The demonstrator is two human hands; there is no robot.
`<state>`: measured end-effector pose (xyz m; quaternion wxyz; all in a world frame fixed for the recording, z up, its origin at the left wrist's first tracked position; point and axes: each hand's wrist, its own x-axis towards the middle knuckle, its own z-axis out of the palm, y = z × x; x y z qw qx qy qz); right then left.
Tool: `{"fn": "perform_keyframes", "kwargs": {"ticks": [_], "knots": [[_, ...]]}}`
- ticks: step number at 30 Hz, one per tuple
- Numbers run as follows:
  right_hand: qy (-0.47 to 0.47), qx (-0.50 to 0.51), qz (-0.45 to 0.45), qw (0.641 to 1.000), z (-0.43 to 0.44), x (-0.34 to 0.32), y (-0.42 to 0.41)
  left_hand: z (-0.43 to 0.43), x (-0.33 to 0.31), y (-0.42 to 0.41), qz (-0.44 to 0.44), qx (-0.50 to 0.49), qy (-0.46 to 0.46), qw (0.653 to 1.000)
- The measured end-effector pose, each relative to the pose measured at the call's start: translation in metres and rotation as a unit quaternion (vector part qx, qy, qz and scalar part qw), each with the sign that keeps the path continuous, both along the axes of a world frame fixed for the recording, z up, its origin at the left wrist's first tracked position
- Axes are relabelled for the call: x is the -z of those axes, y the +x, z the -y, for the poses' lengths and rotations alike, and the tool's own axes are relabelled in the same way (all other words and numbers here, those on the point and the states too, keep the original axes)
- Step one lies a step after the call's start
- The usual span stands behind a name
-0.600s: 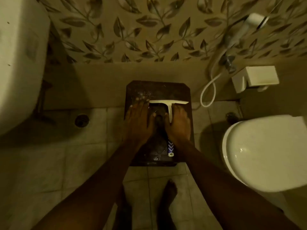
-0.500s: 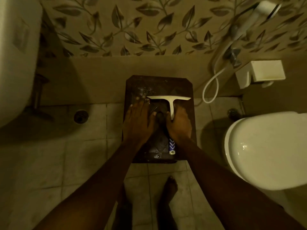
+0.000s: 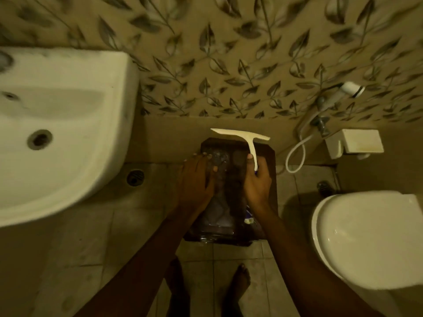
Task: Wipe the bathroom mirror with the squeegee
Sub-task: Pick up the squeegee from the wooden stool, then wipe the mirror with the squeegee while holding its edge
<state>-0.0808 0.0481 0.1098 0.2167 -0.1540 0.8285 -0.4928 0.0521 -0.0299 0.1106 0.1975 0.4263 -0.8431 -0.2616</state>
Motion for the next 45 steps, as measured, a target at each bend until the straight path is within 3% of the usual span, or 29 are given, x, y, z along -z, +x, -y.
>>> {"fn": "perform_keyframes", "kwargs": {"ticks": [8, 18, 31, 37, 45], "knots": [[-0.144, 0.04, 0.053, 0.987, 0.034, -0.152, 0.078, 0.04, -0.14, 0.088, -0.084, -0.042, -0.06, 0.994], [-0.269, -0.026, 0.015, 0.963, 0.101, -0.244, 0.146, 0.111, -0.244, 0.146, -0.216, -0.049, -0.061, 0.973], [-0.4, -0.177, -0.042, 0.898, 0.209, -0.367, 0.184, 0.194, -0.357, 0.197, -0.282, -0.127, -0.21, 0.927], [-0.431, -0.226, -0.018, 0.874, 0.264, -0.439, 0.203, 0.272, -0.43, 0.223, -0.307, -0.114, -0.284, 0.901], [-0.47, -0.187, -0.051, 0.861, 0.349, -0.514, 0.224, 0.381, -0.524, 0.264, -0.288, -0.049, -0.349, 0.891]]}}
